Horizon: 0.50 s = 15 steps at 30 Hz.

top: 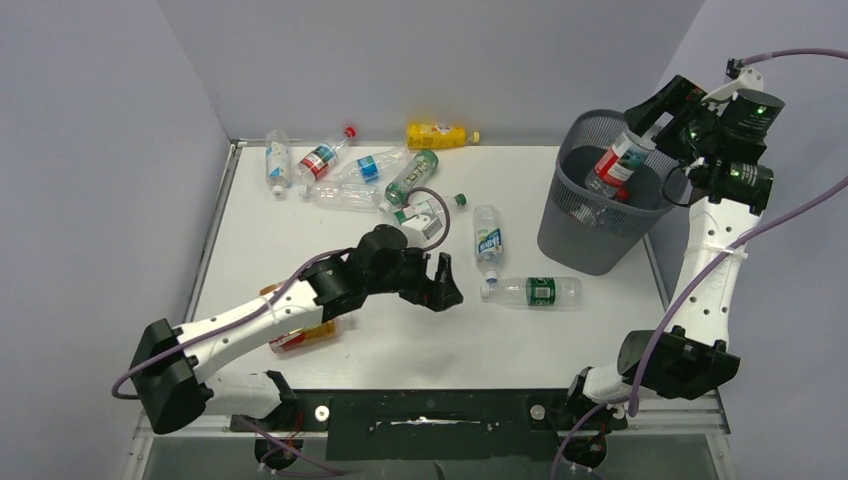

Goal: Put the plastic bottles in the bin
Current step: Place the plastic bottle in the trash bin.

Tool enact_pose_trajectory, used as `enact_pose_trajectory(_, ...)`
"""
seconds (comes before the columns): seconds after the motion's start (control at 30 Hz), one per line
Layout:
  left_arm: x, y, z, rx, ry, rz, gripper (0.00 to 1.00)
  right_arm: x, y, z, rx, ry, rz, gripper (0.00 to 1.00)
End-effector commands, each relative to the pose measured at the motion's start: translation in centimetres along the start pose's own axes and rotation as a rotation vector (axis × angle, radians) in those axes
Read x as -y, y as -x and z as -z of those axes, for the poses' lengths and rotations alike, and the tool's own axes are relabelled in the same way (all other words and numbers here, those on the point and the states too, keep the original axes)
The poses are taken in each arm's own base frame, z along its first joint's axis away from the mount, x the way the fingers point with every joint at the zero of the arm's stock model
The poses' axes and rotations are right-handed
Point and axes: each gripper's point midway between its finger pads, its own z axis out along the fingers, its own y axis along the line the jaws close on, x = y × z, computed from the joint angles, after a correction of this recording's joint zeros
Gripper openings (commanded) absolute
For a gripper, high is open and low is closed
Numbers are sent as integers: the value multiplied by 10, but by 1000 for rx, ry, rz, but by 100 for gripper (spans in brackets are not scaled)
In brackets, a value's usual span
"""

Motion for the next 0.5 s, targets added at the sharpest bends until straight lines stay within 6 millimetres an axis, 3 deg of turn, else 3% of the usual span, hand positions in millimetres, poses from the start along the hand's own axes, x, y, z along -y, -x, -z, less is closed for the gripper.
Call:
enact_pose_trajectory(0.0, 24, 37, -18, 64, -66, -101, 87, -8, 17, 8, 31, 19, 44, 92)
enact_pose_trajectory(0.3, 32, 65, -71, 11, -28, -269, 87, -10, 8, 19, -13, 10, 43, 98)
enact_pose_trajectory(0.47, 31, 68, -96, -14, 1, -356, 87, -22, -11, 32, -60, 55, 31, 99)
